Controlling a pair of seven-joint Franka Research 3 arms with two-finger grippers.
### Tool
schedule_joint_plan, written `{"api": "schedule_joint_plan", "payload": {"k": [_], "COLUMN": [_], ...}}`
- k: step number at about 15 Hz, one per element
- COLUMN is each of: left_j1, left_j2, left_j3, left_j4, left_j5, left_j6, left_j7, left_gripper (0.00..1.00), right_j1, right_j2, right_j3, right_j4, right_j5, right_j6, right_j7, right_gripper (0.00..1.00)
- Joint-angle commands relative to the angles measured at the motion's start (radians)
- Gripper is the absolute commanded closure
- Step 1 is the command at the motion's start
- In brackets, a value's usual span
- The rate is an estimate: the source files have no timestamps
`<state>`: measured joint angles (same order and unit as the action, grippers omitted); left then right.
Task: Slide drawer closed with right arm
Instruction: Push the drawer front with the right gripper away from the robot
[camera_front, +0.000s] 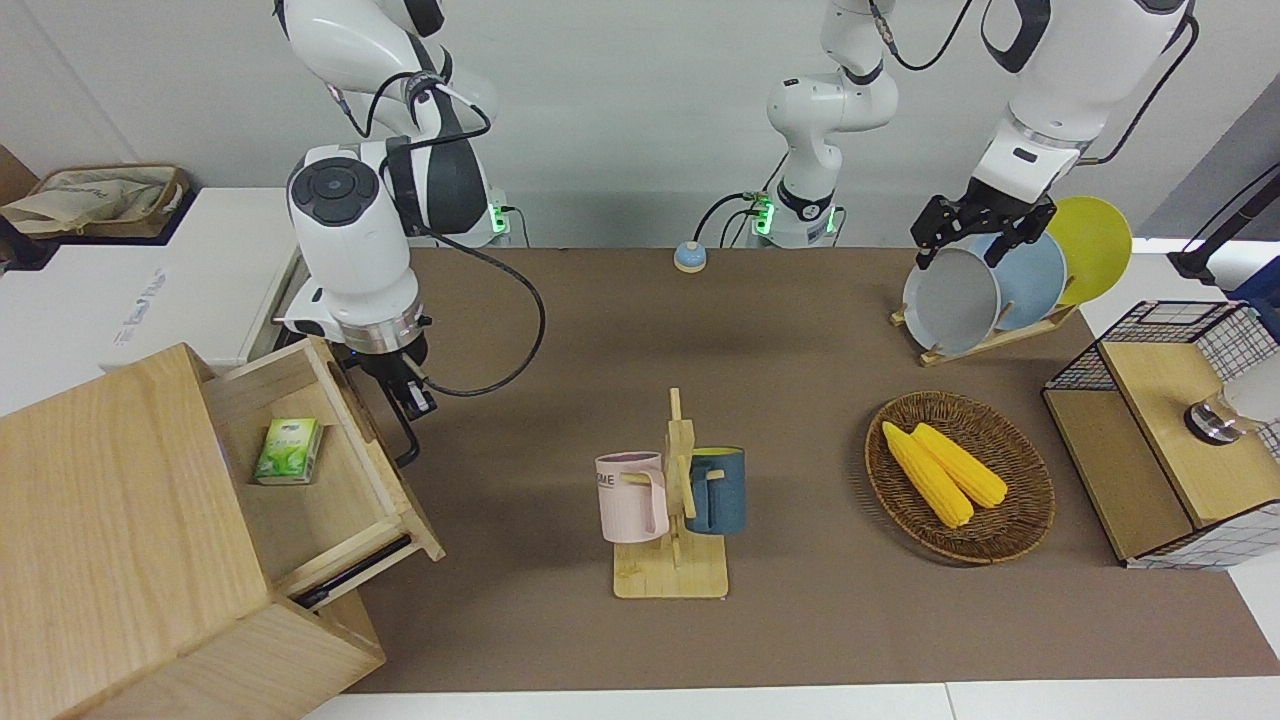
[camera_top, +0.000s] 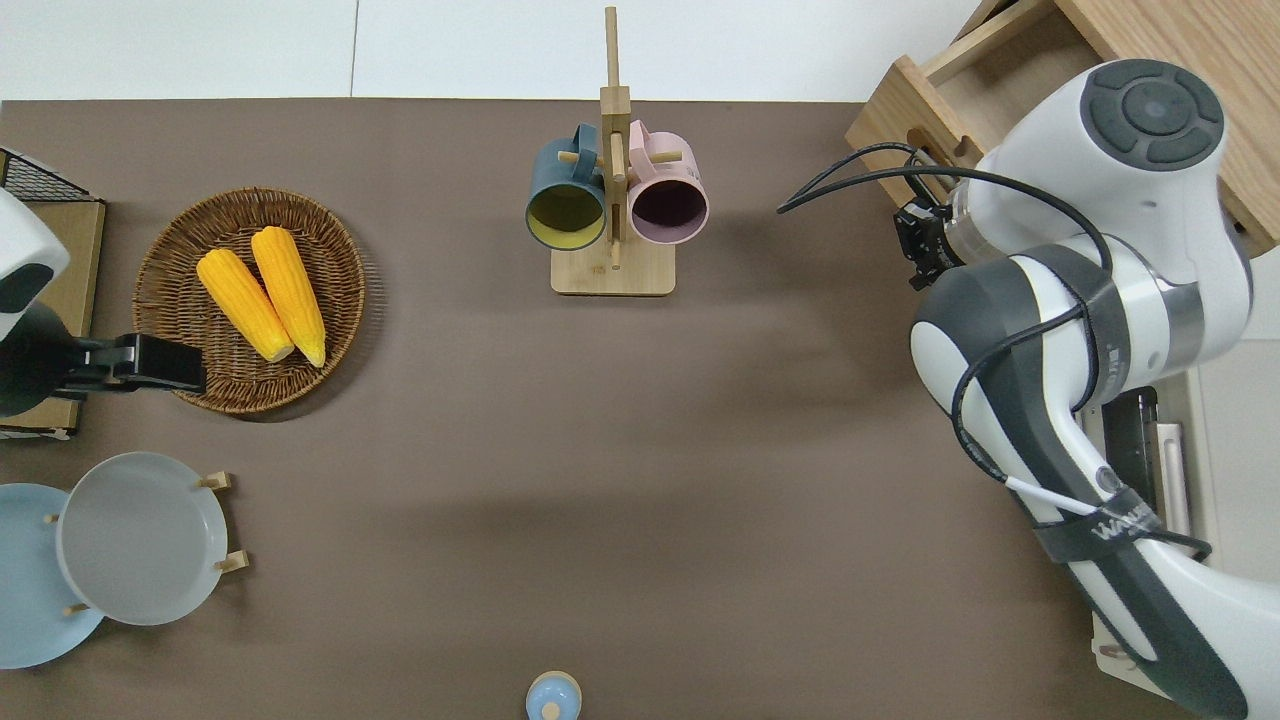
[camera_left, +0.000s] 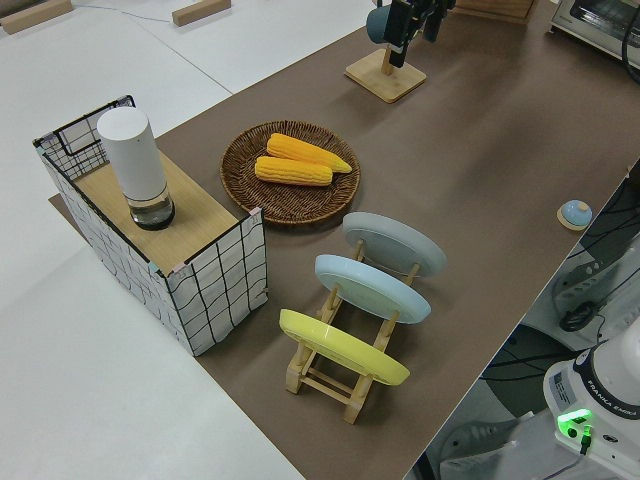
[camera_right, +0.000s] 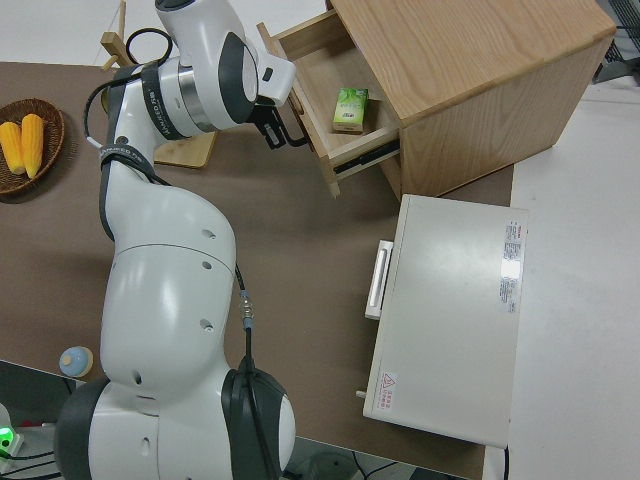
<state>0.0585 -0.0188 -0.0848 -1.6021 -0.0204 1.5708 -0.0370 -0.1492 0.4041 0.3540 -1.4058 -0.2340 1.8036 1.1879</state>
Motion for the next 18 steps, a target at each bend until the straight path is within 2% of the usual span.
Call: {"api": "schedule_joint_plan", "payload": {"k": [1, 4, 7, 11, 14, 18], "left_j1": [-0.005, -0.005, -0.005, -0.006, -0.005, -0.005], "left_j2": [-0.009, -0.009, -0.009, -0.007, -0.007, -0.009], "left_j3": [0.004, 0.004, 0.002, 0.002, 0.004, 0.004], "left_j4": [0.001, 0.001, 0.001, 0.001, 0.001, 0.001], "left_j5": [0.013, 0.013, 0.013, 0.013, 0.013, 0.013], "left_j6": [-0.005, -0.005, -0.005, -0.005, -0.006, -0.005], "left_j7": [0.005, 0.005, 0.005, 0.006, 0.005, 0.005], "left_gripper": [0.0, 0.0, 0.0, 0.0, 0.0, 0.0], "right_j1": [-0.039, -0.064, -0.082, -0.102, -0.122, -0.151], "right_j2": [0.045, 0.058, 0.081, 0.107, 0.139, 0.162], "right_j3": [0.023, 0.025, 0.025, 0.025, 0.025, 0.016], "right_j4": [0.062, 0.076, 0.106, 0.149, 0.195, 0.197], "right_j5": [-0.036, -0.038, -0.038, -0.039, -0.051, -0.068], "right_j6": [-0.006, 0.002, 0.01, 0.014, 0.016, 0.08], "right_j7": [0.015, 0.009, 0.007, -0.004, -0.008, -0.047], "right_gripper": [1.0, 1.0, 1.0, 1.0, 1.0, 1.0]}}
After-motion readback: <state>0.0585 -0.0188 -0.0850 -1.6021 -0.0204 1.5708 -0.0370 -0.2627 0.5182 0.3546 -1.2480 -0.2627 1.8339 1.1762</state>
